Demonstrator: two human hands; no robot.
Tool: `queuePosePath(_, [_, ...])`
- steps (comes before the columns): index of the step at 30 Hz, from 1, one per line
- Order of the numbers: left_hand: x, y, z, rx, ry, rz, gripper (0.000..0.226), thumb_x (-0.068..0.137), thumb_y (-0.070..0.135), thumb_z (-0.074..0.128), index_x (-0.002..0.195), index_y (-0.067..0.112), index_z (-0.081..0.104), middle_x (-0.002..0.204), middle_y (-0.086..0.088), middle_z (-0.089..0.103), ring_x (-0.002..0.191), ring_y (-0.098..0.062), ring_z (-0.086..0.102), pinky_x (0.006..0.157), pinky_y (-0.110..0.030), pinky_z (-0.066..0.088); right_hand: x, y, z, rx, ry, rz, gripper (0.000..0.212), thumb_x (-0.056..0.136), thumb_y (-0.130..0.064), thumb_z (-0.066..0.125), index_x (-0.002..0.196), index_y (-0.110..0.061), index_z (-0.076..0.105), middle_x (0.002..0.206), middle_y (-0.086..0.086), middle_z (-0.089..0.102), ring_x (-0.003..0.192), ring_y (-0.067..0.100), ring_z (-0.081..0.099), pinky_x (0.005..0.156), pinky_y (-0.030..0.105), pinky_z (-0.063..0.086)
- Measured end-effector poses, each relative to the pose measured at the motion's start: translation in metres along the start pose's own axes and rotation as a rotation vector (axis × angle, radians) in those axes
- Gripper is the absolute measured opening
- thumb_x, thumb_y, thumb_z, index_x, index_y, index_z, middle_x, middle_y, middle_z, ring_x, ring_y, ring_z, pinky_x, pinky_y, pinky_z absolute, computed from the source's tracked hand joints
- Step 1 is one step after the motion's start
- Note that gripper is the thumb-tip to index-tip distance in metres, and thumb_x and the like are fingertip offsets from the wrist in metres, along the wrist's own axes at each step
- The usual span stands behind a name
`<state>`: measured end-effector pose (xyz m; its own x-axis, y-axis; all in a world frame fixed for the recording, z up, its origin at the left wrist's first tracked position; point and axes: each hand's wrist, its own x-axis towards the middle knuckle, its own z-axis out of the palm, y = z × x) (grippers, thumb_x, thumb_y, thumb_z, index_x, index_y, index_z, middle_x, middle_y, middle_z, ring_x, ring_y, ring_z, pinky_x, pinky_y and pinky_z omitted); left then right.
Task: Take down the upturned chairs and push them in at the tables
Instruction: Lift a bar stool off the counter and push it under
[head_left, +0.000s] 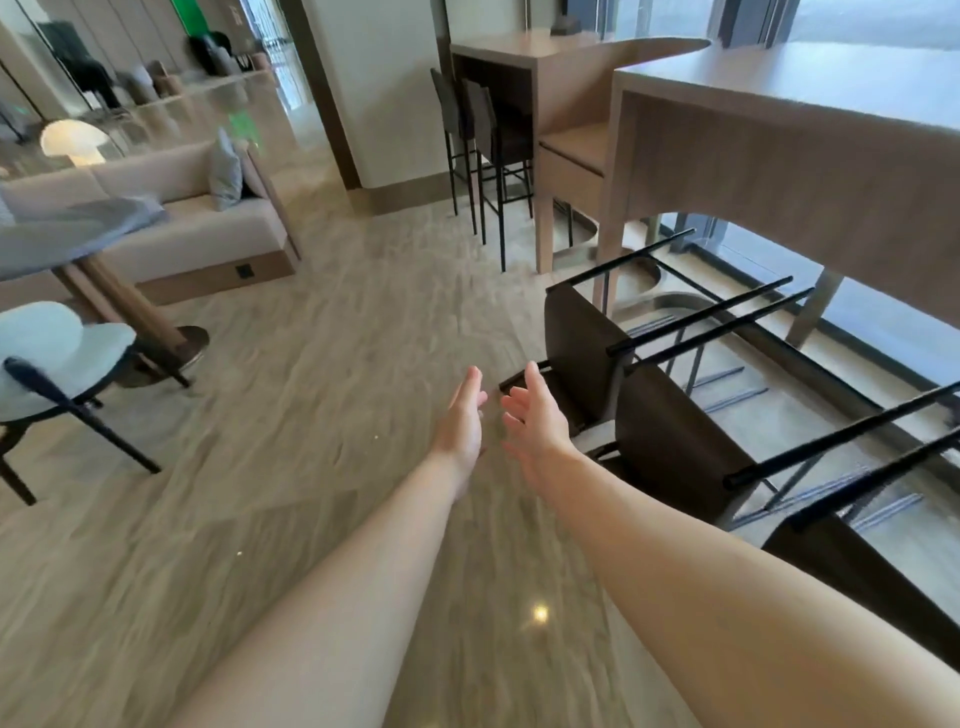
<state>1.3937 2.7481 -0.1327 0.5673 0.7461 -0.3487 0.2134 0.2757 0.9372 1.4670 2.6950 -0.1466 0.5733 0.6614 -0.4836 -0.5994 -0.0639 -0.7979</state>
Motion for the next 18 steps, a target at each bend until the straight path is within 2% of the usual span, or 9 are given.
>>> queuePosePath(2, [0.043,0.016,0.002,0.013,-0.012,0.003,0.058,0.098,0.058,0.027,0.149,0.031,0.032,0.151,0.002,0.038,0.139,-0.015,0.032,0.112,-0.041,0.026,0.039,-0.023,0.010,0.001,0.012,0.000,0.066,0.094,-0.060,0.047,0.139,-0.013,0.051,0.142,0.003,0.053,0.132,0.018,0.047,0.112,0.046,0.032])
queuePosePath(5, [0.094,0.038,0.001,0.030,-0.011,0.016,0.056,0.100,0.056,0.026,0.149,0.031,0.031,0.152,0.000,0.037,0.138,-0.015,0.033,0.109,-0.041,0.027,0.084,-0.049,0.024,0.000,0.009,0.003,0.066,0.094,-0.060,0.046,0.140,-0.012,0.050,0.143,0.004,0.051,0.133,0.019,0.046,0.114,0.043,0.031])
queuePosePath(10, [0.176,0.061,-0.007,0.050,-0.054,0.020,0.059,0.098,0.059,0.027,0.150,0.031,0.031,0.153,0.001,0.036,0.140,-0.016,0.032,0.110,-0.044,0.027,0.156,-0.076,0.045,-0.020,0.011,-0.011,0.068,0.093,-0.062,0.046,0.140,-0.013,0.049,0.142,0.002,0.052,0.134,0.020,0.044,0.106,0.041,0.033])
queuePosePath(13, [0.232,0.074,-0.022,0.070,-0.090,0.027,0.055,0.100,0.055,0.027,0.149,0.032,0.031,0.152,0.001,0.037,0.140,-0.017,0.031,0.107,-0.042,0.029,0.209,-0.083,0.064,-0.067,0.082,-0.030,0.069,0.094,-0.062,0.044,0.141,-0.013,0.048,0.140,0.003,0.053,0.131,0.021,0.046,0.112,0.042,0.032])
queuePosePath(16, [0.290,0.090,-0.048,0.051,-0.121,0.035,0.051,0.101,0.052,0.026,0.148,0.033,0.031,0.154,0.000,0.035,0.142,-0.019,0.029,0.111,-0.047,0.026,0.257,-0.087,0.090,-0.079,0.157,-0.039,0.067,0.094,-0.062,0.044,0.141,-0.015,0.048,0.138,0.004,0.055,0.118,0.019,0.051,0.112,0.043,0.033])
queuePosePath(18, [0.328,0.101,-0.069,0.050,-0.143,0.016,0.050,0.101,0.052,0.025,0.148,0.034,0.032,0.154,0.000,0.034,0.142,-0.020,0.029,0.111,-0.049,0.025,0.286,-0.087,0.115,-0.067,0.207,-0.023,0.067,0.094,-0.062,0.044,0.142,-0.015,0.048,0.139,0.005,0.054,0.123,0.021,0.049,0.113,0.044,0.031])
